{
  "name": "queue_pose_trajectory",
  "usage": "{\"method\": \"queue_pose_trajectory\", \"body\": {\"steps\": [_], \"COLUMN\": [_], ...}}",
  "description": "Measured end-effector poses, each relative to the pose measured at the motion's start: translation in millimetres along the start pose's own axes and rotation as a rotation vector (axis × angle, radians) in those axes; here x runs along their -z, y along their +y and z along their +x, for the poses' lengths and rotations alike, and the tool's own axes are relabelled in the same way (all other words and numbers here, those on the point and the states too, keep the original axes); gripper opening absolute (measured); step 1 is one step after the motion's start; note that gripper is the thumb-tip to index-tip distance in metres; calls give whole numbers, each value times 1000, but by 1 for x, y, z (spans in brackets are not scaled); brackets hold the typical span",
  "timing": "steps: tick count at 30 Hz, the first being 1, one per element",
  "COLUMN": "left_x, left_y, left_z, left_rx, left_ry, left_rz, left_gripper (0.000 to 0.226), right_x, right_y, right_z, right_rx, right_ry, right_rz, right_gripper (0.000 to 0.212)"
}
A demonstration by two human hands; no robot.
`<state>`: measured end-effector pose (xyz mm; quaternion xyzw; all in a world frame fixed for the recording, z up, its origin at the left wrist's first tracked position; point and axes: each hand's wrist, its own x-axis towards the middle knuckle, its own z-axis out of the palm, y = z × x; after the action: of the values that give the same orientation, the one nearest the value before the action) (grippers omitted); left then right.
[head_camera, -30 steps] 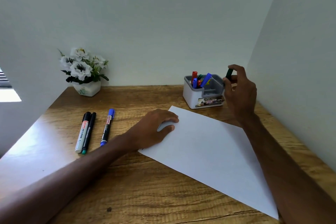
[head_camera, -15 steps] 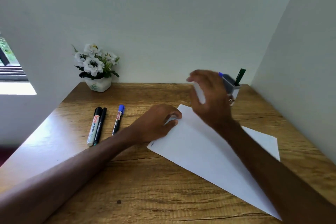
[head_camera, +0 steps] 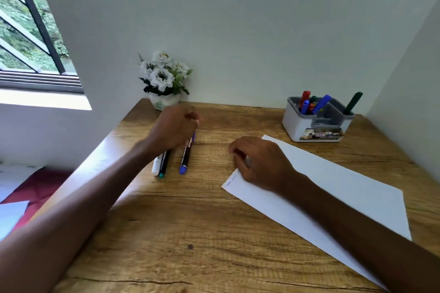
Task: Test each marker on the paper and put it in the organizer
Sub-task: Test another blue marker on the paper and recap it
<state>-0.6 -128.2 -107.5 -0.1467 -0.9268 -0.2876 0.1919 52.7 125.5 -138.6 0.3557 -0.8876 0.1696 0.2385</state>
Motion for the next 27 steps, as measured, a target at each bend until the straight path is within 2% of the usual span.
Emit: {"method": "queue_pose_trajectory", "body": {"steps": [5, 9, 13, 17, 19, 23, 27], "left_x": [0, 5, 9, 5, 4, -6, -13], "left_y": [-6, -4, -4, 0, 3, 18, 40], "left_z": [1, 0, -2, -4, -4, -11, -18], "left_rx": [73, 85, 83, 60, -2, -155, -266], "left_ry": [87, 166, 241, 166, 59, -214, -288], "left_rz": [-86, -193, -253, -316, -364, -358, -309], "left_gripper": [18, 14, 11, 11, 15, 26, 27], "right_x": [-1, -19, -26, -20, -12, 24, 45], "right_y": [-25, -45, -49, -36, -25, -9, 7], "right_z": [38, 72, 83, 74, 65, 44, 18], "right_rx": [100, 206, 279, 314, 242, -48, -298], "right_ry": [-77, -238, -342, -280, -207, 50, 221], "right_rz": [67, 10, -70, -99, -1, 406, 745], "right_gripper": [24, 56, 44, 39, 31, 19, 21]}}
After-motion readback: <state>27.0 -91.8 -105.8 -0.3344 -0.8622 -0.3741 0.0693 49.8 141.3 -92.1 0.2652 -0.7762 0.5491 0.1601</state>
